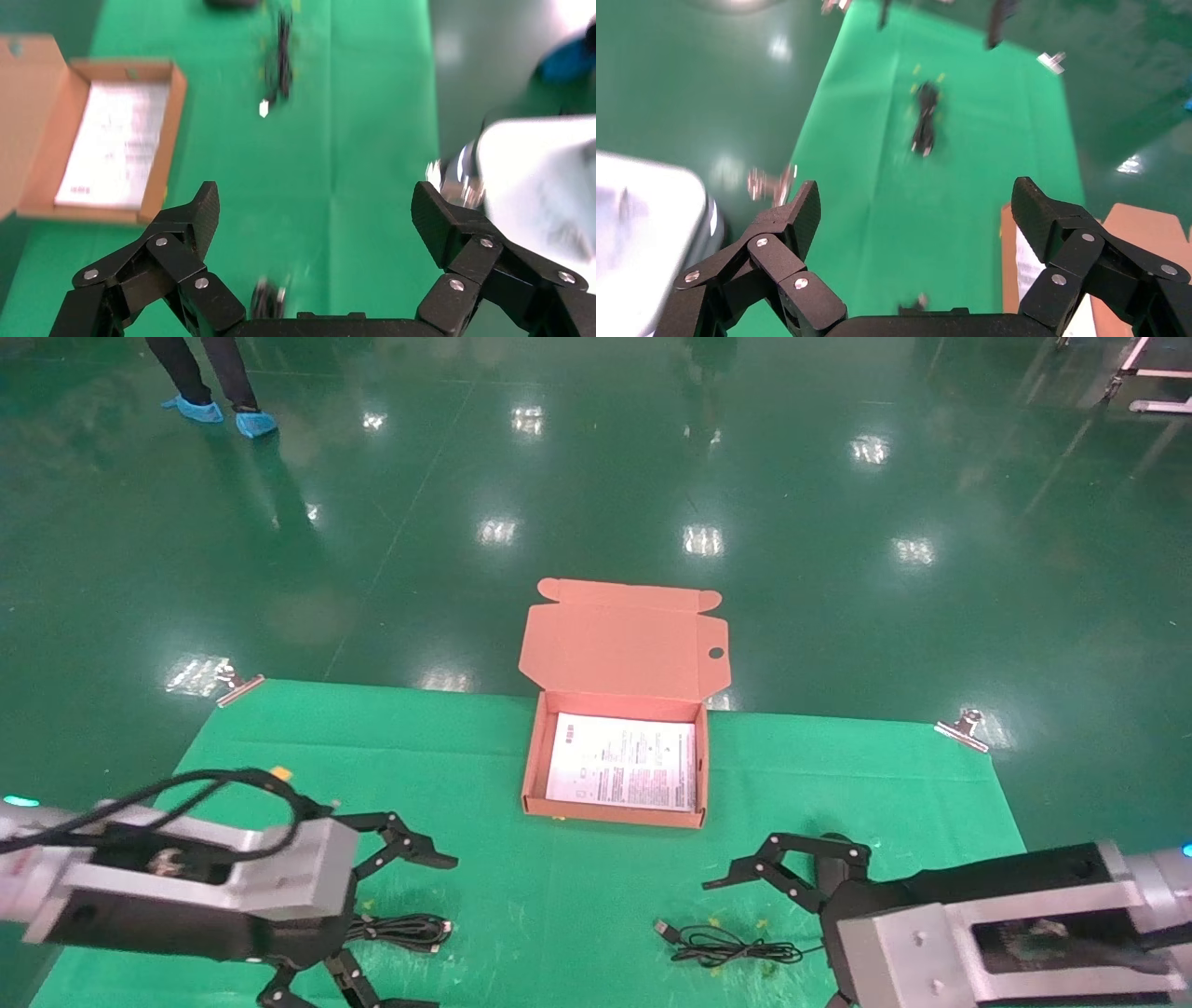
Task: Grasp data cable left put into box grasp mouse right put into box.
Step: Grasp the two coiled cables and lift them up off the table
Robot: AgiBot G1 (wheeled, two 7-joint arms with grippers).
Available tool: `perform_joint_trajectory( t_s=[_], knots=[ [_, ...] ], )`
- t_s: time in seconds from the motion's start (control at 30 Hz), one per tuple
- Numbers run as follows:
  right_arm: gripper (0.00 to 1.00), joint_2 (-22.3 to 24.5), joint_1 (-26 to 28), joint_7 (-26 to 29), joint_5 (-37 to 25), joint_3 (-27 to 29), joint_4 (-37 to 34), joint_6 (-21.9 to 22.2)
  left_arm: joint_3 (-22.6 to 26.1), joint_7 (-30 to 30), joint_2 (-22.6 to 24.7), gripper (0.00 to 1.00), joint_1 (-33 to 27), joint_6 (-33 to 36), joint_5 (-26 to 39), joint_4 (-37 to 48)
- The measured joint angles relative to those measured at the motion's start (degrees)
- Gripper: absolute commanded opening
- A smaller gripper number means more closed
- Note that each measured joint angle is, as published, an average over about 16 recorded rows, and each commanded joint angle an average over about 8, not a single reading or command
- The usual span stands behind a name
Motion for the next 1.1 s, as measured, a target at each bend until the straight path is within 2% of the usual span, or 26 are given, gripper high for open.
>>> perform_joint_trajectory(
  t_s=[0.27,0.6,0.83,1.1],
  knots=[
    [1.0,-3.0,3.1,-5.3,-11.2,-6.3,-0.3,1.1,6.1,0.6,3.7,1.0,-2.9,-2.0,12.6,-0.1],
    [1.0,-6.2,3.4,-10.3,-21.9,-11.0,-2.5,4.9,11.6,-0.3,8.0,1.0,-2.9,-5.8,26.0,0.1],
    [1.0,-8.2,2.5,-12.8,-26.8,-12.7,-5.3,8.3,13.9,-1.6,11.0,1.0,-2.4,-8.5,32.1,3.0],
    [1.0,-10.5,1.3,-14.5,-30.0,-13.9,-9.7,11.6,15.2,-1.7,14.3,1.0,-2.4,-11.7,35.9,9.5]
  ],
)
